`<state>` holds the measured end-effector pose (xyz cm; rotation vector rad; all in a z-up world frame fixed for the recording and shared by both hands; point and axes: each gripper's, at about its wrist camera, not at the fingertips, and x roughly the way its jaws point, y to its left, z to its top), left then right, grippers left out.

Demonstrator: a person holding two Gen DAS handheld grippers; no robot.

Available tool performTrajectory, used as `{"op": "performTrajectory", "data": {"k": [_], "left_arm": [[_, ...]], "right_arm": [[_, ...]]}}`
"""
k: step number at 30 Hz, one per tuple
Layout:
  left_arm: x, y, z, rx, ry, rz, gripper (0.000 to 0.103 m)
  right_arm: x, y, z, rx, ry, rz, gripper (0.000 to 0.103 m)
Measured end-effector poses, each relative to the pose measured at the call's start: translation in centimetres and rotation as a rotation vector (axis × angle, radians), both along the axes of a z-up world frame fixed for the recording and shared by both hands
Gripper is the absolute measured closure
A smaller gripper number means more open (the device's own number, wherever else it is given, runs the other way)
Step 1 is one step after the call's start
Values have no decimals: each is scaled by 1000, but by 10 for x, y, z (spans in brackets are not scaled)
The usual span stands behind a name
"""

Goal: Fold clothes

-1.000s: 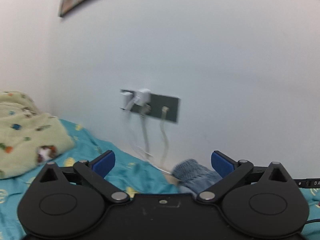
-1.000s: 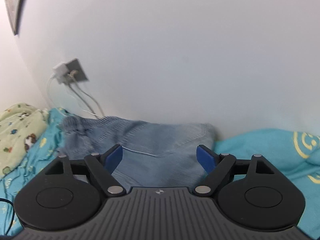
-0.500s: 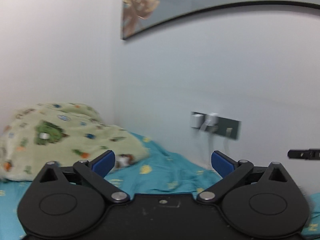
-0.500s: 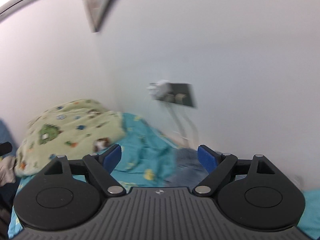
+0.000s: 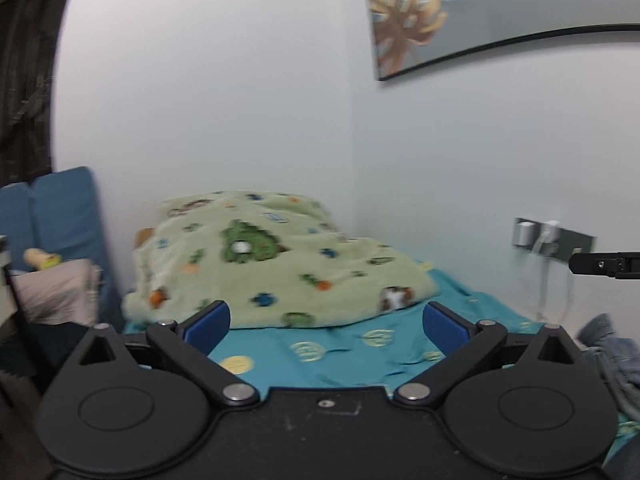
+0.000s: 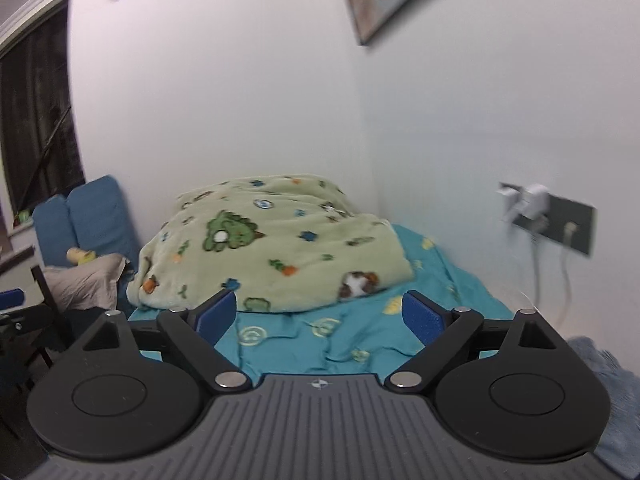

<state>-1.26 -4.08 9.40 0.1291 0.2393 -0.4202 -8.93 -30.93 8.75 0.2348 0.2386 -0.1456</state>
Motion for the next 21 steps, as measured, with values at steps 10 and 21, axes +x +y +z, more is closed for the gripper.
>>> {"op": "performTrajectory", "data": {"k": [10, 21], "left_arm": [[21, 32, -36, -12, 12, 180, 0], [48, 16, -92, 23, 81, 210, 0]], "right_arm": [[70, 73, -14, -25, -37, 196, 8], [89, 73, -54, -50, -45, 233, 7]]}}
